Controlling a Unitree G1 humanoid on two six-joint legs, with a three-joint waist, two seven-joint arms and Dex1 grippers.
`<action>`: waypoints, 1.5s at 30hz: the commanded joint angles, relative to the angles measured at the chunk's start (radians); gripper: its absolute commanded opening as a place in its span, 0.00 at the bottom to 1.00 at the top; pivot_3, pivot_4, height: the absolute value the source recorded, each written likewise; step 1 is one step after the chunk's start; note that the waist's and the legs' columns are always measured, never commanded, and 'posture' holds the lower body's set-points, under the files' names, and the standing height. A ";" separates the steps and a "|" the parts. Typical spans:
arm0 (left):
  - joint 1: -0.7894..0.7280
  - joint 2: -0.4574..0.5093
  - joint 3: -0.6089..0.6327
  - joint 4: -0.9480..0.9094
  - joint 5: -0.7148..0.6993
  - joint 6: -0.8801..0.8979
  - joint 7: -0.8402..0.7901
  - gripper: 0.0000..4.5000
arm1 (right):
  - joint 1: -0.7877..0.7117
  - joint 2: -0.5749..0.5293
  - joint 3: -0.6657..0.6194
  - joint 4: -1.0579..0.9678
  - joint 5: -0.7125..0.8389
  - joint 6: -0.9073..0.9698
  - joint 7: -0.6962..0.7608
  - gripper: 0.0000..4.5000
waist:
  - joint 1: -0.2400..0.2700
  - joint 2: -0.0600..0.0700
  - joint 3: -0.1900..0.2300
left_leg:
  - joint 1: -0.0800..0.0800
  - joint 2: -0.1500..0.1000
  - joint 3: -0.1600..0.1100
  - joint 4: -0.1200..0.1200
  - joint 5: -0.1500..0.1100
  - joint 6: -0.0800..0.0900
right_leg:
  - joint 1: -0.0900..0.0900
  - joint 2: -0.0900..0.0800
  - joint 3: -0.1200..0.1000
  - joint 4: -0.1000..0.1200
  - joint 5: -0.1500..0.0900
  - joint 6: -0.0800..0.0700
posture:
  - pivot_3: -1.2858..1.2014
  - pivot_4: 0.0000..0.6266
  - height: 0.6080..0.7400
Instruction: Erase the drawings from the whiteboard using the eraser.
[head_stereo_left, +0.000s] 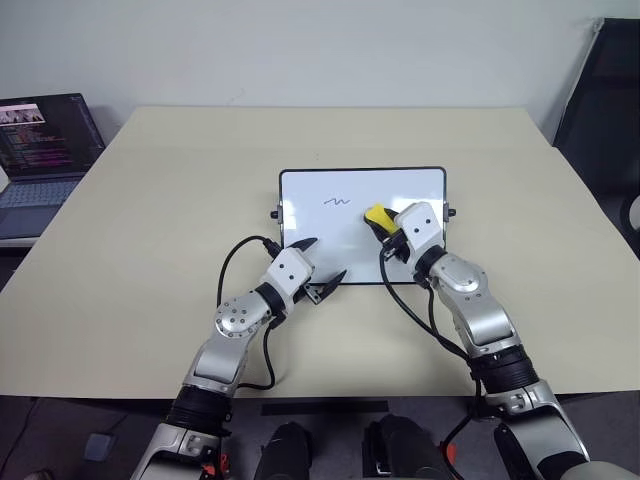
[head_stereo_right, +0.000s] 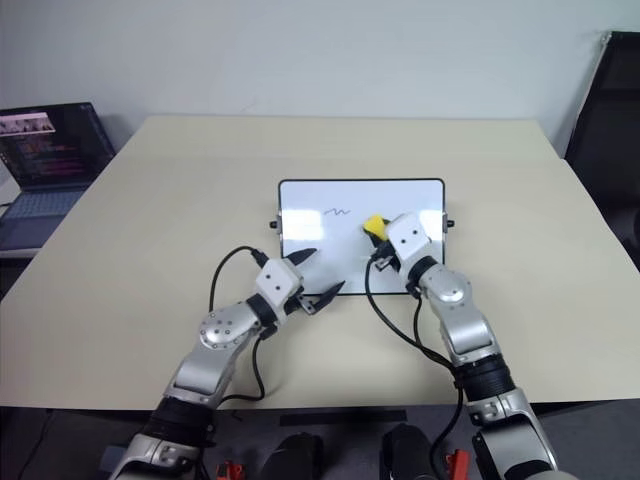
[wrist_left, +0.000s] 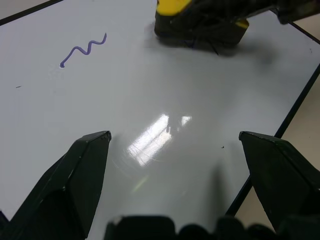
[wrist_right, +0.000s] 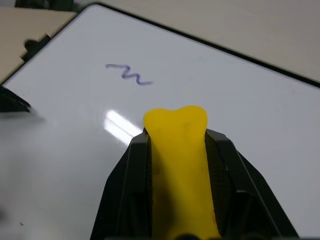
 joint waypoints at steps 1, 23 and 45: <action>-0.033 0.004 0.009 -0.053 -0.009 0.008 0.000 1.00 | -0.016 -0.026 0.001 0.018 -0.054 0.040 -0.026 0.25 | 0.000 0.000 0.000 | 0.000 0.000 0.000 0.000 0.000 0.000 | 0.000 0.000 0.000 0.000 0.000 0.000 | 0.52 0.24 1.00; -0.054 -0.001 0.008 -0.027 -0.011 0.005 0.002 1.00 | 0.172 -0.115 -0.021 -0.288 -0.045 0.155 0.009 0.25 | -0.005 -0.001 0.000 | 0.002 0.000 -0.001 0.002 0.000 0.000 | 0.001 0.001 0.000 0.002 0.000 0.000 | 0.52 0.24 1.00; -0.035 0.011 0.022 -0.061 -0.007 0.017 0.021 1.00 | 0.062 -0.090 0.067 -0.114 -0.149 0.189 0.028 0.25 | 0.000 -0.001 0.000 | 0.002 0.000 -0.001 0.000 0.000 0.000 | 0.001 0.000 0.000 0.001 0.000 0.000 | 0.52 0.24 1.00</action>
